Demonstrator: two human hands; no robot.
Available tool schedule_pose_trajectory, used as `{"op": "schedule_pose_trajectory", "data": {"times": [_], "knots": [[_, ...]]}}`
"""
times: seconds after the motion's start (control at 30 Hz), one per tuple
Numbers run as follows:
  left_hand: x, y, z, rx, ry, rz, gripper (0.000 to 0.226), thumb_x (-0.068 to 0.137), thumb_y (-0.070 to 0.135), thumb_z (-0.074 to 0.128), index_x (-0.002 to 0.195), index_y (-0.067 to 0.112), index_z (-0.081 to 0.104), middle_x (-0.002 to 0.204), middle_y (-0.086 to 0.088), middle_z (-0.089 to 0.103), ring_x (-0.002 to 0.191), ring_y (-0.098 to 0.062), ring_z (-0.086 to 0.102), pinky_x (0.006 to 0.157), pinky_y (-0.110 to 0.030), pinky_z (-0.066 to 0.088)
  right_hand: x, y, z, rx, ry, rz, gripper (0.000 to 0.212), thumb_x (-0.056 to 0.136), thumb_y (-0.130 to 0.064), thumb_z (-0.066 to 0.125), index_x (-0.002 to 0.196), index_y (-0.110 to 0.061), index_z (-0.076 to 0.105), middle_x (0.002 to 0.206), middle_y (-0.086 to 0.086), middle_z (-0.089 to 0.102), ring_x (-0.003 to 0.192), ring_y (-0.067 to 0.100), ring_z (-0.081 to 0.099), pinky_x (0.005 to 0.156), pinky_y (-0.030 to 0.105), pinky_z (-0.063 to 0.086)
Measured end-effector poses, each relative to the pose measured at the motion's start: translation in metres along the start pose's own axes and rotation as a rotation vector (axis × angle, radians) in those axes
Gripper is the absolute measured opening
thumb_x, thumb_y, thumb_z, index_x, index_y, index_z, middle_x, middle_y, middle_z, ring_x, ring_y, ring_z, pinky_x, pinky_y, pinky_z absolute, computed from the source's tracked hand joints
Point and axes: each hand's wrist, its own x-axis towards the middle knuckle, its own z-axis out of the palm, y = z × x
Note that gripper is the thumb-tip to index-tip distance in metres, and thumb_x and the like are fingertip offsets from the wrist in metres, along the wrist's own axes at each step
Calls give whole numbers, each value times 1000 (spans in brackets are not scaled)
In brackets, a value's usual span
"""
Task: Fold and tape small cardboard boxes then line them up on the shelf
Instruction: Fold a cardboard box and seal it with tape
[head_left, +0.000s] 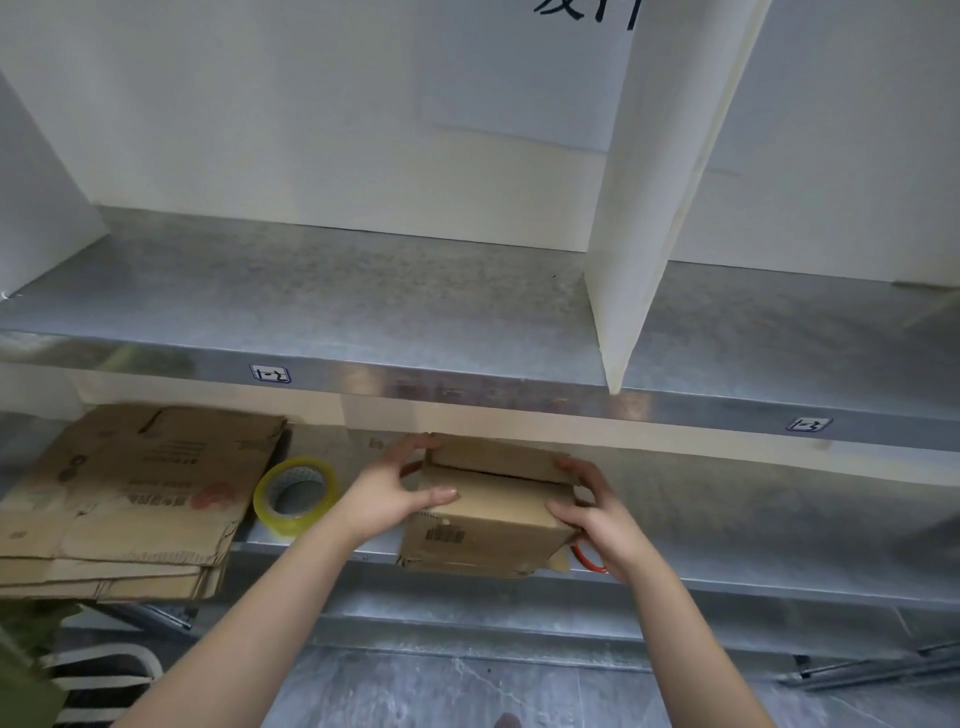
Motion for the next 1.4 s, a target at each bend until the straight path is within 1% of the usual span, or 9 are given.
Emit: {"op": "schedule_pose_trajectory", "data": {"times": [0.1, 0.2, 0.27, 0.43, 0.67, 0.8, 0.9, 1.17, 1.4], "knots": [[1, -4, 23, 6, -32, 5, 75, 70, 57, 77, 133, 42, 40, 146, 11, 41, 133, -15, 42, 103, -28, 37, -8, 14, -11, -15, 65, -21, 53, 84, -20, 76, 123, -48, 55, 133, -1, 56, 87, 10, 60, 60, 25, 54], [0, -15, 46, 37, 28, -21, 74, 74, 54, 76, 135, 38, 38, 145, 7, 42, 131, -17, 44, 103, -28, 38, -8, 21, -20, -98, 92, -41, 55, 82, -24, 78, 125, -49, 55, 129, -23, 53, 118, 11, 53, 98, 40, 52], [1, -18, 50, 38, 117, 3, 69, 76, 51, 75, 135, 39, 42, 145, 9, 41, 130, -14, 44, 103, -28, 38, -7, 21, -18, -117, 85, -47, 56, 82, -29, 77, 129, -46, 53, 131, -26, 50, 129, 10, 44, 108, 47, 44], [7, -23, 34, 97, 75, 66, 61, 80, 45, 73, 135, 36, 48, 147, 20, 34, 131, -2, 35, 107, -21, 28, 1, 16, -1, -170, 84, -85, 55, 80, -41, 77, 129, -46, 53, 137, -21, 50, 127, 4, 43, 108, 37, 42], [25, -27, 29, -74, 99, 15, 43, 85, 32, 72, 124, 43, 56, 139, 24, 40, 130, -5, 40, 110, -27, 34, 16, 10, 11, -75, 168, -78, 45, 87, -25, 72, 125, -42, 55, 123, -25, 55, 115, 2, 50, 102, 29, 45], [35, -36, 25, -67, 88, 0, 38, 83, 36, 74, 118, 40, 62, 140, 27, 38, 131, -3, 38, 108, -25, 33, 25, 10, 15, -54, 138, -73, 43, 90, -18, 68, 130, -28, 59, 135, -8, 56, 125, 15, 52, 108, 37, 44], [46, -36, 22, -69, 89, -15, 42, 84, 36, 73, 124, 36, 60, 145, 24, 35, 132, -3, 35, 103, -20, 32, 35, 3, 21, -42, 128, -61, 45, 94, -15, 63, 137, -24, 54, 140, -3, 51, 129, 16, 47, 107, 31, 42], [43, -39, 19, 288, 59, 63, 44, 88, 51, 61, 129, 36, 52, 148, 22, 30, 134, -9, 35, 101, -22, 32, 29, 15, 19, -319, 118, -128, 45, 97, -29, 57, 140, -37, 46, 145, -6, 44, 135, 14, 41, 113, 32, 34], [33, -12, 14, 629, 144, 123, 57, 97, 50, 44, 148, 28, 33, 157, 9, 28, 146, -15, 17, 116, -37, 24, 27, -5, 13, -748, 213, -208, 55, 96, -42, 53, 147, -29, 36, 158, 0, 23, 146, 24, 19, 114, 35, 27]]}}
